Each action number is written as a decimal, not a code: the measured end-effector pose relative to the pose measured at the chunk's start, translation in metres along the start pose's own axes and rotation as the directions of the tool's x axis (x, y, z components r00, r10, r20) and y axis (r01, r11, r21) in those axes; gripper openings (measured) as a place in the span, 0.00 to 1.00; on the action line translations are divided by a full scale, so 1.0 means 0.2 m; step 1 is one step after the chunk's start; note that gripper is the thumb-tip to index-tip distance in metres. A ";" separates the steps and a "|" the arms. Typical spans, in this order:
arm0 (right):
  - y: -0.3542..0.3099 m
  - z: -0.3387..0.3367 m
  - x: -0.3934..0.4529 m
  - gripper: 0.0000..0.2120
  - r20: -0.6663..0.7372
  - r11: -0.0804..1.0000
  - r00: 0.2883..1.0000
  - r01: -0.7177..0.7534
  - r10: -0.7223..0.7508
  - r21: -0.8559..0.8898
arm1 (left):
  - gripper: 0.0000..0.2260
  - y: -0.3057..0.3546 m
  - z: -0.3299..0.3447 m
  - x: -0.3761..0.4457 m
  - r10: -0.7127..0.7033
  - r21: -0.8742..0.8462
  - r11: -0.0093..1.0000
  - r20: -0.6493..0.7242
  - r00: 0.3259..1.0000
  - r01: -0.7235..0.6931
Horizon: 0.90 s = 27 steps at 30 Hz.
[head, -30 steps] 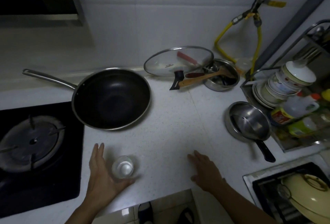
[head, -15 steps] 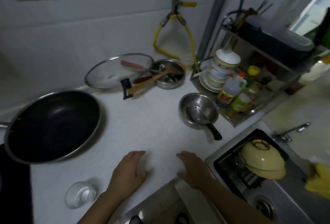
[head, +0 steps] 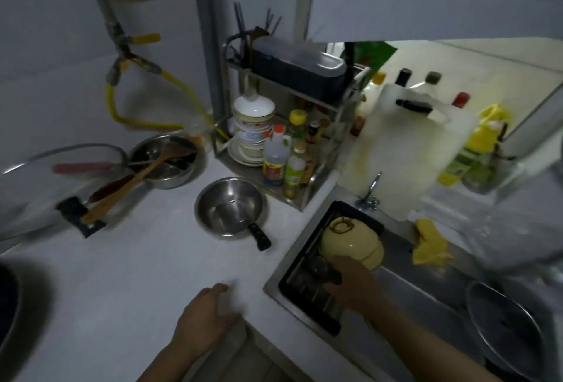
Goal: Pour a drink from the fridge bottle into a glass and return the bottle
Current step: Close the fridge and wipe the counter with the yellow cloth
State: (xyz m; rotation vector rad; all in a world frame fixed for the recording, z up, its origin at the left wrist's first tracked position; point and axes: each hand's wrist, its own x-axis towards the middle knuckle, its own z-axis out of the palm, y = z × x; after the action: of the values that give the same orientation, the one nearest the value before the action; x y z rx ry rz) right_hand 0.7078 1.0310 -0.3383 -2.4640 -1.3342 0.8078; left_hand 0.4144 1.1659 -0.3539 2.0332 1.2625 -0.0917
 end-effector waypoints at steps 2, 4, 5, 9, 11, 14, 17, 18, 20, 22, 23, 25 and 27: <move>0.16 -0.08 0.01 0.35 -0.056 0.997 0.996 -0.064 0.067 0.054 | 0.29 0.07 0.03 0.05 0.017 0.008 1.000 0.005 1.000 -0.017; 0.33 -0.15 0.05 0.30 -0.113 0.991 0.987 -0.104 0.113 0.082 | 0.28 0.15 0.06 0.10 0.029 0.016 0.999 0.017 0.999 -0.030; 0.39 -0.20 0.07 0.27 -0.108 0.988 0.984 -0.137 0.145 0.075 | 0.28 0.20 0.08 0.13 0.038 0.018 0.999 0.028 0.999 -0.038; 0.64 -0.35 0.16 0.24 -0.170 0.974 0.959 -0.223 0.226 0.039 | 0.26 0.40 0.17 0.20 0.070 -0.003 0.998 0.092 0.993 -0.070; 0.78 -0.39 0.20 0.24 -0.224 0.953 0.927 -0.289 0.302 0.089 | 0.24 0.50 0.23 0.24 0.102 0.038 0.994 0.116 0.988 -0.107; 0.89 -0.43 0.23 0.16 -0.270 0.944 0.905 -0.310 0.329 0.114 | 0.23 0.65 0.33 0.30 0.141 0.071 0.986 0.138 0.980 -0.151; 1.01 -0.43 0.31 0.09 -0.309 0.945 0.894 -0.292 0.325 0.149 | 0.25 0.79 0.43 0.36 0.189 0.086 0.975 0.164 0.968 -0.205; 1.06 -0.42 0.33 0.10 -0.328 0.947 0.888 -0.290 0.321 0.141 | 0.26 0.84 0.46 0.38 0.209 0.080 0.971 0.184 0.960 -0.227; 1.18 -0.37 0.40 0.16 -0.387 0.941 0.859 -0.321 0.336 0.105 | 0.26 0.92 0.53 0.42 0.255 0.050 0.961 0.213 0.943 -0.271; 1.24 -0.34 0.42 0.22 -0.342 0.915 0.849 -0.377 0.403 0.143 | 0.26 1.00 0.59 0.47 0.283 0.041 0.953 0.219 0.934 -0.299; 1.27 -0.34 0.42 0.24 -0.318 0.908 0.851 -0.394 0.418 0.140 | 0.26 1.04 0.62 0.50 0.299 0.047 0.948 0.220 0.929 -0.316; 1.26 -0.39 0.39 0.32 -0.314 0.906 0.854 -0.419 0.416 0.060 | 0.27 1.09 0.67 0.54 0.324 0.066 0.936 0.224 0.919 -0.346; 1.30 -0.39 0.38 0.41 -0.230 0.918 0.893 -0.396 0.387 0.008 | 0.29 1.12 0.72 0.57 0.339 0.103 0.924 0.230 0.912 -0.369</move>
State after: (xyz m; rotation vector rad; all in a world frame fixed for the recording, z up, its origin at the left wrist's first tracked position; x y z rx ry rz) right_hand 0.9678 0.9526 -0.4169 -2.8014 -0.7908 0.5519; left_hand 0.6971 1.1075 -0.3852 2.2792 0.7608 -0.2237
